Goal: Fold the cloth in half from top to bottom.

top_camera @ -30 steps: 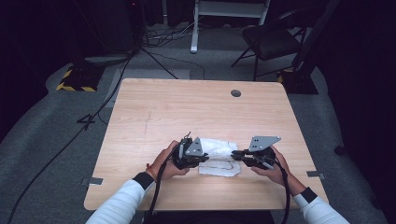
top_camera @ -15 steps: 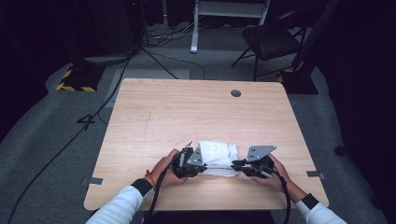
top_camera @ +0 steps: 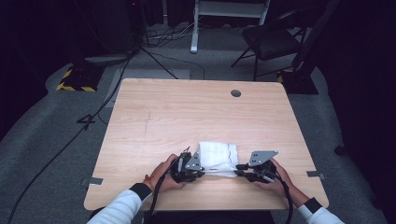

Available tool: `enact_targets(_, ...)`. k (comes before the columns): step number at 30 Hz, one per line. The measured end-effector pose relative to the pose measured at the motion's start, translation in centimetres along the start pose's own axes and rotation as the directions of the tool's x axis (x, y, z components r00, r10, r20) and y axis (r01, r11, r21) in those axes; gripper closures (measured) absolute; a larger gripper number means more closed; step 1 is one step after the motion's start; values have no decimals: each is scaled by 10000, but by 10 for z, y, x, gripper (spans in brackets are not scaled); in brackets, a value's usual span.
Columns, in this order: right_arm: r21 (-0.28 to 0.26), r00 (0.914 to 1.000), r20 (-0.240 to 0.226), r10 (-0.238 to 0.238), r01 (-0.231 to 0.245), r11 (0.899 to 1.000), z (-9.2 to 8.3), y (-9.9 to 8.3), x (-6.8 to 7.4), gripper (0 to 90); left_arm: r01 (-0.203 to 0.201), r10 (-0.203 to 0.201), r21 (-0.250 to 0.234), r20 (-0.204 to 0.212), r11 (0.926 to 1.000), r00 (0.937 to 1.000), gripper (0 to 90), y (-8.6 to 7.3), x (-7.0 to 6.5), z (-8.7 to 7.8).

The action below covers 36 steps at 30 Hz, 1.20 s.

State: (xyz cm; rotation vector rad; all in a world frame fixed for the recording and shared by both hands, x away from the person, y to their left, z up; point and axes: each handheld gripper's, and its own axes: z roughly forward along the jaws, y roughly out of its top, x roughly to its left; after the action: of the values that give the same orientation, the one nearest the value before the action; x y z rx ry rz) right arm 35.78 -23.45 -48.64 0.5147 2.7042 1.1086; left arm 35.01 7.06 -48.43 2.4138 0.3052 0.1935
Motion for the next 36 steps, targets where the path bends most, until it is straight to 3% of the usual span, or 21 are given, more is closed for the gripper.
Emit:
enact_targets(4,74,10000,63,-21,20,10000,3,-2,0,753,269,-262,-294,237,9992,9994,814,-4,5,3)
enact_targets(7,136,9999,147,-73,71,9999,5,0,-2,764,35,-24,-345,312,9994,9995,828,-4,8,4)
enact_targets(12,170,9986,537,-11,2,9999,8,2,-10,766,-62,69,-304,236,9995,9997,833,-1,12,6)
enact_targets(16,116,9987,507,24,-30,9999,9,2,-12,757,212,-206,-279,229,9994,9995,822,-1,14,6)
enact_targets(20,164,9991,413,66,-73,9998,6,1,-12,720,81,-80,-182,53,9998,10000,803,0,9,4)
enact_targets(25,-38,9984,555,127,-126,9999,-2,2,-13,686,72,-76,-214,-164,9997,9998,739,0,6,-4)
enact_targets(28,-109,9987,514,54,-49,9999,-9,2,-12,624,188,-198,-279,-351,9994,9992,655,-1,6,-9)
enact_targets(36,-237,9969,740,278,-261,9994,-16,3,-13,498,510,-554,-556,-807,9972,9952,569,-5,8,-23)
